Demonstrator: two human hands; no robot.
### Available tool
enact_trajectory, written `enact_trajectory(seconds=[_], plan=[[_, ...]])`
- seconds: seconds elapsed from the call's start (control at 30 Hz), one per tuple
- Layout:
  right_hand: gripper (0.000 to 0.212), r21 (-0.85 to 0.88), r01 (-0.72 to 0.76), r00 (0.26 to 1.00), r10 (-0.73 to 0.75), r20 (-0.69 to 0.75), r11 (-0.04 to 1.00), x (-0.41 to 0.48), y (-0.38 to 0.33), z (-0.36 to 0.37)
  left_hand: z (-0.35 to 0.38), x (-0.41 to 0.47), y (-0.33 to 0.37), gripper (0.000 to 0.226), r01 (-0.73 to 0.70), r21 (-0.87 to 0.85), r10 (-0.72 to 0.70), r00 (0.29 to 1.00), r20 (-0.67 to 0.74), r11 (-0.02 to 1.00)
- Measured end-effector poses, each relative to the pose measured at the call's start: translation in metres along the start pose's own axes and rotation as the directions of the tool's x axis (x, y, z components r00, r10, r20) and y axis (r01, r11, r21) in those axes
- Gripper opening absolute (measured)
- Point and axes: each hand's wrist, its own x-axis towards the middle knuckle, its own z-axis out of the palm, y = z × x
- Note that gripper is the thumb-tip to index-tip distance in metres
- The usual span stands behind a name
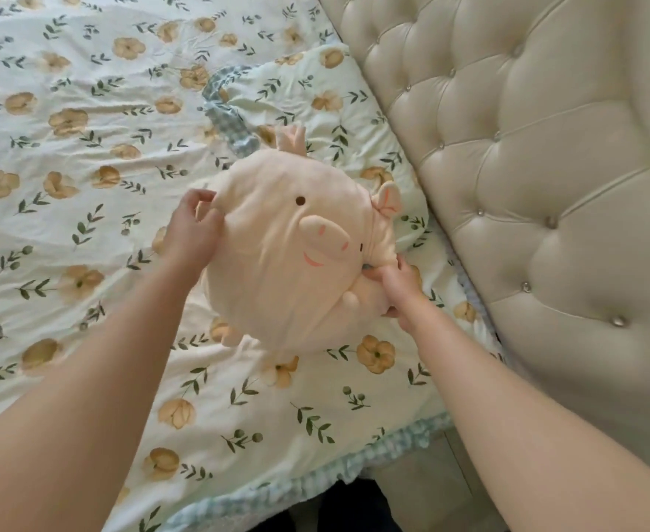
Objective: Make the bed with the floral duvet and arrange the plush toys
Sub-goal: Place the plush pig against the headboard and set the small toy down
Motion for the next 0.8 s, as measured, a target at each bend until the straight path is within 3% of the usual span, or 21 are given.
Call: enact_trajectory(seconds=[0.13,0.27,0.4,0.5,0.63,0.7,0.8], plan=[[0.035,0.088,0.034,0.985,-0.018,-0.172,0.996,-0.015,0.017,-0.063,0.059,-0.019,0.032,0.029,-0.081,0.08,0.072,0.991,0.111,0.993],[0.022,0.161,0.103,0.932,-0.039,-0.359,0.981,-0.032,0.045,-0.12,0.126,-0.044,0.05,0.032,-0.193,0.053,0.171,0.946,0.274,0.98],[0.026,0.272,0.149,0.893,-0.011,-0.451,0.951,-0.039,0.075,-0.155,0.185,-0.06,0.063,0.037,-0.22,0.04,0.188,0.904,0.384,0.975],[0.037,0.339,0.146,0.892,0.024,-0.451,0.929,-0.037,0.1,-0.167,0.22,-0.064,0.06,0.043,-0.263,0.055,0.201,0.84,0.503,0.963],[0.045,0.345,0.05,0.941,0.072,-0.33,0.937,-0.027,0.137,-0.166,0.25,-0.052,0.027,0.061,-0.375,0.199,0.142,0.709,0.691,0.905],[0.047,0.37,0.038,0.95,0.081,-0.301,0.928,-0.021,0.149,-0.166,0.258,-0.046,0.009,0.064,-0.391,0.259,0.123,0.726,0.677,0.883],[0.051,0.381,0.071,0.953,0.049,-0.299,0.922,-0.013,0.156,-0.168,0.262,-0.052,-0.006,0.061,-0.341,0.261,0.143,0.812,0.566,0.903]])
